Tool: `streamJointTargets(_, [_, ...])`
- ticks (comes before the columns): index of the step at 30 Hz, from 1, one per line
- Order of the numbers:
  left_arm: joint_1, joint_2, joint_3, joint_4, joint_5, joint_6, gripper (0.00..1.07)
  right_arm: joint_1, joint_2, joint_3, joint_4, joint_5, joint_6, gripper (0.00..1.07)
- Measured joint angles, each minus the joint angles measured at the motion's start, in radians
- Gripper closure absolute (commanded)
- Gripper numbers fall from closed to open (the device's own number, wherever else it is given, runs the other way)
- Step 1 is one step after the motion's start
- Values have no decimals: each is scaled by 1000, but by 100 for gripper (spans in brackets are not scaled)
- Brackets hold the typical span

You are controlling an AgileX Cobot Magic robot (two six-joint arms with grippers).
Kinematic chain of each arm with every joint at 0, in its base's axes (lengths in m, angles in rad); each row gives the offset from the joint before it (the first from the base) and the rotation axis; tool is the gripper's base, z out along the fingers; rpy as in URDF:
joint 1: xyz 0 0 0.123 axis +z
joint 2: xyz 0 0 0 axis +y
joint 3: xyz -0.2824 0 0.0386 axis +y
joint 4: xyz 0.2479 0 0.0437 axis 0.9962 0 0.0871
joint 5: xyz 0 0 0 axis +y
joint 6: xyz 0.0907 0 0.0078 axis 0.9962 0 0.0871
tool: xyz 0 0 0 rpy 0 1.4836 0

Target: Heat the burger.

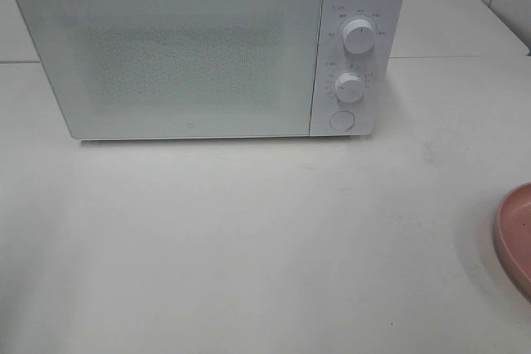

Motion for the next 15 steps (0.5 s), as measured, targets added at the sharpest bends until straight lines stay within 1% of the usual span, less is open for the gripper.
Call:
streamJointTargets(1, [0, -68, 12, 0, -44, -2, 8, 0, 0, 0, 0, 0, 0, 31])
streamJointTargets(2, [0, -68, 12, 0, -44, -2, 8, 0, 0, 0, 0, 0, 0, 31])
streamJointTargets(3, [0, -104, 15, 0, -65, -2, 8, 0, 0, 0, 0, 0, 0, 31])
streamJointTargets(4, [0, -104, 15, 0, -65, -2, 8, 0, 0, 0, 0, 0, 0, 31])
streamJointTargets(6, [0, -235, 35, 0, -73, -3, 8, 0, 0, 0, 0, 0, 0, 31])
streamJointTargets(7, [0, -235, 35, 0, -73, -3, 8, 0, 0, 0, 0, 0, 0, 31])
streamJointTargets(9, [0, -334, 38, 0, -73, -4, 8, 0, 0, 0, 0, 0, 0, 31])
streamJointTargets(13, [0, -387, 38, 0, -73, -4, 8, 0, 0, 0, 0, 0, 0, 31])
streamJointTargets(15, [0, -490, 38, 0, -73, -6, 8, 0, 0, 0, 0, 0, 0, 31])
